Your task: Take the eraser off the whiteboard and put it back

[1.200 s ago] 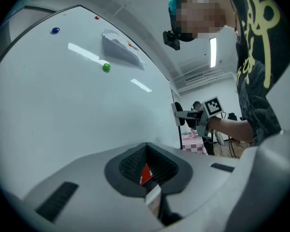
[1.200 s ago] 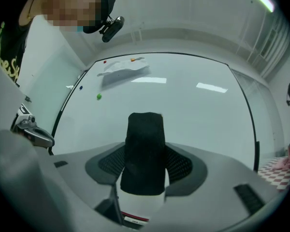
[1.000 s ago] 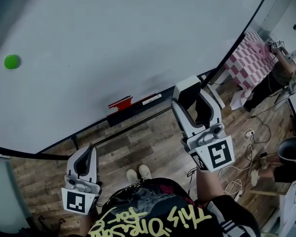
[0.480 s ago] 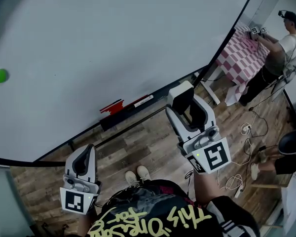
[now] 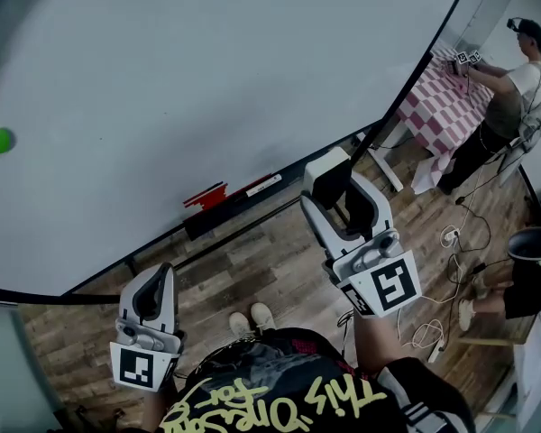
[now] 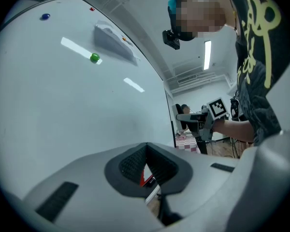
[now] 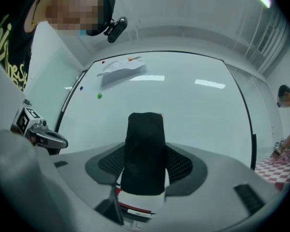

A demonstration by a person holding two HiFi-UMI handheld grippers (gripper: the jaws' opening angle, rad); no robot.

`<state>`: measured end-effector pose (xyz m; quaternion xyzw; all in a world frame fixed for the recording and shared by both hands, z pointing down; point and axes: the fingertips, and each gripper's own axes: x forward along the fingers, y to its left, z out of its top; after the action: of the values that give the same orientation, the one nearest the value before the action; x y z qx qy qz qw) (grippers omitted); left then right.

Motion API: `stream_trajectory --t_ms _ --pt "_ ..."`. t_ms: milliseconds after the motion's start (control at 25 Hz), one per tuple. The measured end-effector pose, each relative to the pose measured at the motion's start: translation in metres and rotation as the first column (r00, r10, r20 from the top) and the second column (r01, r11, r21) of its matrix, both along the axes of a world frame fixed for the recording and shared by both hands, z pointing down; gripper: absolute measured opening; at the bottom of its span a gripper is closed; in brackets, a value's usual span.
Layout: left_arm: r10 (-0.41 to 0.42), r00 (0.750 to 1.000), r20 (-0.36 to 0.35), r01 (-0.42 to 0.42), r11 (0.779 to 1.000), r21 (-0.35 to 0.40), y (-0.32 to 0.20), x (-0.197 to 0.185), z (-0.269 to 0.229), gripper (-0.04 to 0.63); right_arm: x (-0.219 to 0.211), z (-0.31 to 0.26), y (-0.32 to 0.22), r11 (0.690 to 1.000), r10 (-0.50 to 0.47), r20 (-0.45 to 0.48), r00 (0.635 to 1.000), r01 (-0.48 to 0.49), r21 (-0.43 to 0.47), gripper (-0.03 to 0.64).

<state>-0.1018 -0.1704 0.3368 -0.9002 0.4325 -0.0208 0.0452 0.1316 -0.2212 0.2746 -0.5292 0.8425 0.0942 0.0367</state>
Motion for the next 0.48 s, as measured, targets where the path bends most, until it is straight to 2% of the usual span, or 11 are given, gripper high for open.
stream_trajectory --t_ms 480 --pt "-0.047 0.999 -0.009 0.047 0.999 0.010 -0.002 -0.012 -0.002 0.006 -0.012 -0.004 -0.012 0.999 -0.036 0.000 0.999 0.036 0.010 0.239"
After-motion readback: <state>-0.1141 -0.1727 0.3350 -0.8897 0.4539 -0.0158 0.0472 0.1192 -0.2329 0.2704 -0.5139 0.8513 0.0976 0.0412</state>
